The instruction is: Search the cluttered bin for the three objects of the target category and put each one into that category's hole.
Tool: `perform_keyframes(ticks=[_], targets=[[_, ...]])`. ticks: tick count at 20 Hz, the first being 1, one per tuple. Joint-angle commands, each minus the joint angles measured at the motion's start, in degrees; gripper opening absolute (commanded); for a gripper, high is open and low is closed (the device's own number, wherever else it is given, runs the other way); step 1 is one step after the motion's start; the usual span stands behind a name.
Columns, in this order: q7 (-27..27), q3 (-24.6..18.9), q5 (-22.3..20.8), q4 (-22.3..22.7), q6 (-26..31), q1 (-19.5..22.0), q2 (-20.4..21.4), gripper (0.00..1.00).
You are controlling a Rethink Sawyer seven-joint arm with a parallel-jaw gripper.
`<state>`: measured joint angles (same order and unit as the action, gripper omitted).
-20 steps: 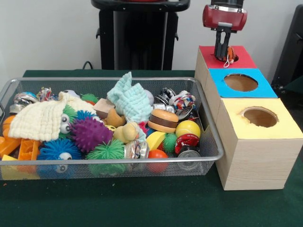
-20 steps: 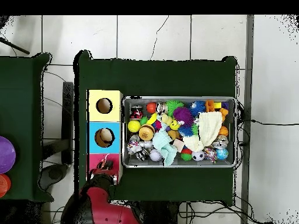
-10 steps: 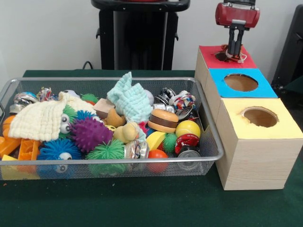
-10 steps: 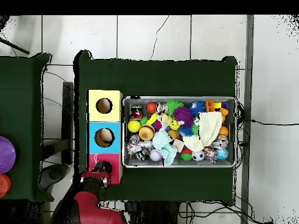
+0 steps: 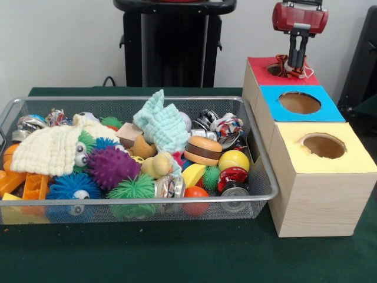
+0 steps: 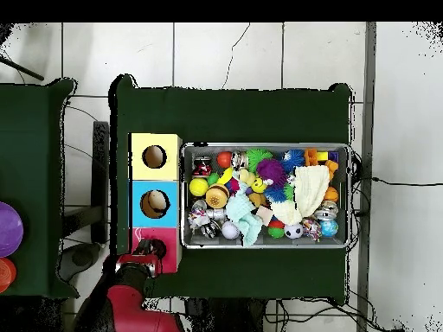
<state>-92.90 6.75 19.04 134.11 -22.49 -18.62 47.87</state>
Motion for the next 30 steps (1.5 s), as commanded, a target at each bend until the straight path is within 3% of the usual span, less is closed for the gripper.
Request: perform_keyframes(ticks=[1,7,10,15,19,24,30], targets=[[-17.8,-1.9,2.2,0.9,-0.9,0.9,-3.0,0.0],[-18.6,-3.0,0.7,1.3,-1.3,2.5,-2.8,0.0],[-18.9,-4.7,-1.6,1.2,-0.5,5.5,-1.4,0.0],[-15.8,-7.9,-6.9,0.5,3.7,14.0,1.3,0.0],[-14.5,-9.1,-8.9,-0.5,3.5,16.8,0.6,0.0],[-12.4,-9.2,-7.9,-1.7,6.3,17.1,1.6,0.0],[-11.5,-7.6,-5.9,-1.7,7.4,14.2,2.4,0.0]])
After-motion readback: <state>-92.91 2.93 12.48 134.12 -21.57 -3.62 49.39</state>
